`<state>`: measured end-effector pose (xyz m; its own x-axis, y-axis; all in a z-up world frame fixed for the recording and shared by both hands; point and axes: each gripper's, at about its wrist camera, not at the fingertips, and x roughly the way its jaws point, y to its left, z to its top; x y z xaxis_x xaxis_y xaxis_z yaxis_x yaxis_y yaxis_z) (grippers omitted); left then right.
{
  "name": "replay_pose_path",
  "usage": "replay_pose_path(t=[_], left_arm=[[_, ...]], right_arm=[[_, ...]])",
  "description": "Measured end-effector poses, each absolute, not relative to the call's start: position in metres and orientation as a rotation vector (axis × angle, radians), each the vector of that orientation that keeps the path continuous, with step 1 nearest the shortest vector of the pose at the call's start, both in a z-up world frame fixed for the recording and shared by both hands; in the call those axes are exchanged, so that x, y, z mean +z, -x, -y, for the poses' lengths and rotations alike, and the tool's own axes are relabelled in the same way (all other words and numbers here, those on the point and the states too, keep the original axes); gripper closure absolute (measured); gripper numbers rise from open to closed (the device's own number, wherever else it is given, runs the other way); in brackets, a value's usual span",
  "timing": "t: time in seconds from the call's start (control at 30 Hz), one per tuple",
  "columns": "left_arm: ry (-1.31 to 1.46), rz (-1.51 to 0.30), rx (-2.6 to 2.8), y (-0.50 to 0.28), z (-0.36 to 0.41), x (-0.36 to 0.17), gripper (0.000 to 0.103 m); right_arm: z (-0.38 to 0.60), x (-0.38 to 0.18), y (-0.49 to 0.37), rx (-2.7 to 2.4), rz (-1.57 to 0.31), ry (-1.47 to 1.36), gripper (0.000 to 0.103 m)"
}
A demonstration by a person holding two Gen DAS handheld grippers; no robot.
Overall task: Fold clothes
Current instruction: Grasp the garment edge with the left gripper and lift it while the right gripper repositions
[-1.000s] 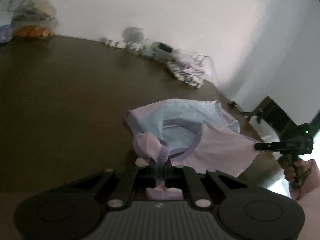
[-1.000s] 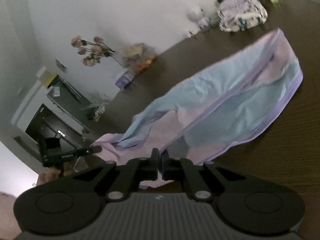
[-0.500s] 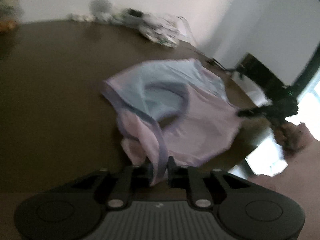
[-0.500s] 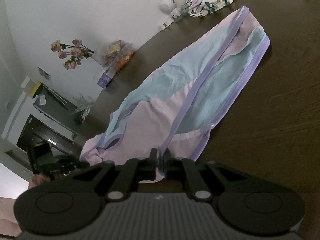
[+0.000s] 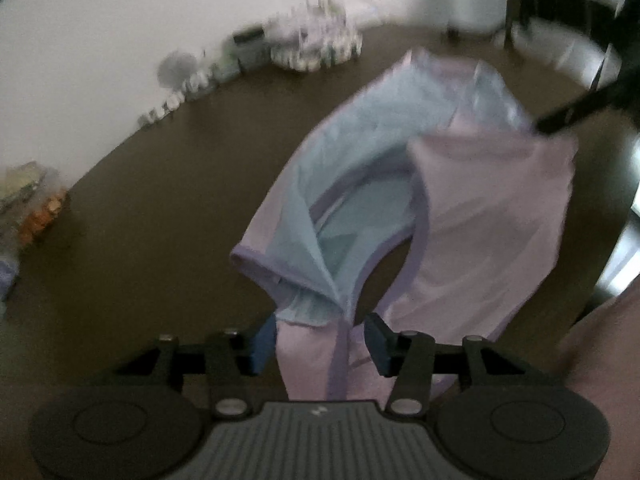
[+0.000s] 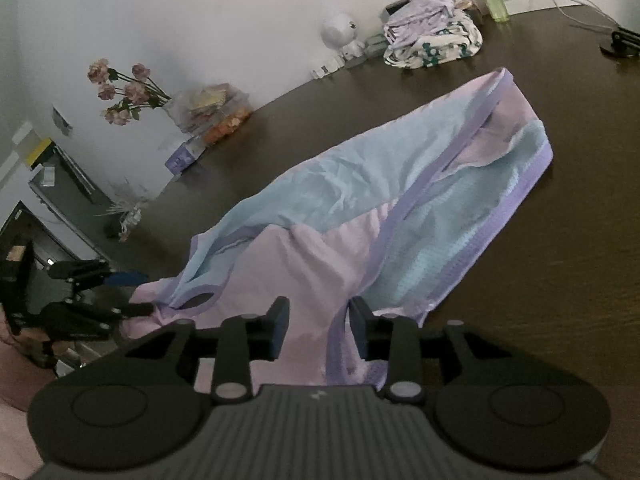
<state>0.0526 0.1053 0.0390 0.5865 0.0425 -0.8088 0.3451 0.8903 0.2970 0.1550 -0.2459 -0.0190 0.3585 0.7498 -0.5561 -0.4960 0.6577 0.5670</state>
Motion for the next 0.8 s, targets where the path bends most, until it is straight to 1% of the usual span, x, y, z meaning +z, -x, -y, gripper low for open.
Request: replay_pose_path(t=[0.03, 0.07, 0.1, 0.13, 0.17, 0.2, 0.27, 0.33, 0.47, 0.53, 0.6, 0.63, 0.7, 0.77, 0.8], left_arm=[[-0.490, -0.960, -0.158, -0.057, -0.102, 0.033, 0.071], [-0.506, -0.980, -0.144, -0.060, -0.101, 0.028, 0.076], [-0.503, -0.993, -0.137, -0.062, -0.103, 0.026, 0.084], [-0.489, -0.998, -0.126, -0.064, -0.105, 0.026, 0.097], [-0.446, -0.989, -0.126, -0.065, -0.110, 0.030, 0.099], [-0.401, -0.979, -0.126, -0.065, -0.114, 0.034, 0.100], [-0.227, -0.966, -0.159, -0.069, -0.129, 0.045, 0.100], [-0.018, -0.946, -0.207, -0.070, -0.152, 0.053, 0.100], [0.459, -0.909, -0.367, -0.063, -0.200, 0.048, 0.100], [0.572, -0.881, -0.377, -0.057, -0.215, 0.041, 0.100], [0.646, -0.868, -0.349, -0.055, -0.226, 0.033, 0.100], [0.682, -0.862, -0.335, -0.054, -0.232, 0.030, 0.100], [0.762, -0.851, -0.303, -0.055, -0.245, 0.017, 0.100], [0.790, -0.847, -0.263, -0.056, -0.254, 0.007, 0.098], [0.752, -0.848, -0.273, -0.056, -0.253, 0.009, 0.094]], right_arm=[[0.246, -0.019, -0.154, 0.822, -0.887, -0.328, 0.068], [0.247, -0.020, -0.153, 0.822, -0.884, -0.329, 0.068], [0.248, -0.020, -0.153, 0.819, -0.881, -0.331, 0.068], [0.250, -0.019, -0.152, 0.816, -0.877, -0.335, 0.068], [0.251, -0.020, -0.151, 0.812, -0.872, -0.339, 0.068], [0.253, -0.020, -0.151, 0.805, -0.868, -0.341, 0.068], [0.256, -0.021, -0.150, 0.795, -0.865, -0.344, 0.068], [0.253, -0.020, -0.148, 0.802, -0.864, -0.344, 0.068], [0.240, -0.016, -0.145, 0.837, -0.859, -0.340, 0.068], [0.231, -0.013, -0.144, 0.862, -0.858, -0.337, 0.067], [0.202, -0.006, -0.142, 0.936, -0.862, -0.320, 0.067], [0.186, -0.003, -0.142, 0.972, -0.868, -0.310, 0.064], [0.152, 0.005, -0.141, 1.029, -0.880, -0.278, 0.063], [0.118, 0.012, -0.140, 1.071, -0.889, -0.231, 0.063], [0.103, 0.017, -0.139, 1.070, -0.883, -0.185, 0.063]])
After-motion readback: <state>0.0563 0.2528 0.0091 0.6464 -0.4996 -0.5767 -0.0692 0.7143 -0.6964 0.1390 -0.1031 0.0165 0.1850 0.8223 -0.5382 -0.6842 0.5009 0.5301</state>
